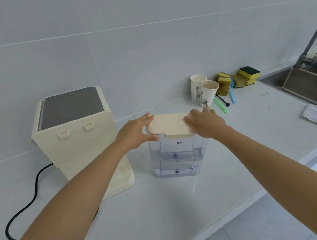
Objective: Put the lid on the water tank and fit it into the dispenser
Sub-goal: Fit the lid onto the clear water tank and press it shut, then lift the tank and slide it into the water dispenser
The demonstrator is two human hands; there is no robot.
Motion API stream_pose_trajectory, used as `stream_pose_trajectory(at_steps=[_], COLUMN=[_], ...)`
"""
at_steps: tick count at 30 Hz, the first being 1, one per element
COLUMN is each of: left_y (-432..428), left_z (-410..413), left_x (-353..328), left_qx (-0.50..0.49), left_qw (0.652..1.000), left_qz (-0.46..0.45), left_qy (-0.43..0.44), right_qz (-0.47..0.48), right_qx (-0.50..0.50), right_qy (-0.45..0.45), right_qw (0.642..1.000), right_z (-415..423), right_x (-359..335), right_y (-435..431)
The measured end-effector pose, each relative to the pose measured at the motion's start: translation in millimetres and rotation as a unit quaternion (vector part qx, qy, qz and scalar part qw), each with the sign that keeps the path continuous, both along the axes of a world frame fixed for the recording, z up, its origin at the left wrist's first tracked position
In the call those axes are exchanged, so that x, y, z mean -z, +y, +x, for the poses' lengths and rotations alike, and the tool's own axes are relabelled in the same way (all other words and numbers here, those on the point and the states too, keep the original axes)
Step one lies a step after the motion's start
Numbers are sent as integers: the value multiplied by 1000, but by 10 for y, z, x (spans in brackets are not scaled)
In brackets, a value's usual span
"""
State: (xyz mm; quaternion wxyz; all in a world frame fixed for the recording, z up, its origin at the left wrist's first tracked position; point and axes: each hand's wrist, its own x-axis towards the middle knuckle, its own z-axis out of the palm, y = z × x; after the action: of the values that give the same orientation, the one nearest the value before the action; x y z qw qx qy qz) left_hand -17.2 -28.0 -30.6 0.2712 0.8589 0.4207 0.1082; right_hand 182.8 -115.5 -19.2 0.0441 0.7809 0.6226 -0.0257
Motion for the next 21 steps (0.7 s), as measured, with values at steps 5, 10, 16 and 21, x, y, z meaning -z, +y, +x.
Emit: stream_pose_trajectory(at_steps=[5,10,16,21], left_y=[28,-39,-41,-20], left_z=[5,-2,58,140], left_x=[38,153,403,600], left_qx=[18,-2,-25,-56], left_qw=[997,990,971,972], left_qz=[-50,-103,-200,-213], left_qy=[-57,-98,-126,-81], right_qz=[24,102,181,141], right_qx=[-3,82,83,73], right_qy=[-30,288,495,521], right_qw=[999,949,845,838], right_z=[-24,75,185,231], right_x=[36,86,342,656], right_y=[-79,-171,-384,-412])
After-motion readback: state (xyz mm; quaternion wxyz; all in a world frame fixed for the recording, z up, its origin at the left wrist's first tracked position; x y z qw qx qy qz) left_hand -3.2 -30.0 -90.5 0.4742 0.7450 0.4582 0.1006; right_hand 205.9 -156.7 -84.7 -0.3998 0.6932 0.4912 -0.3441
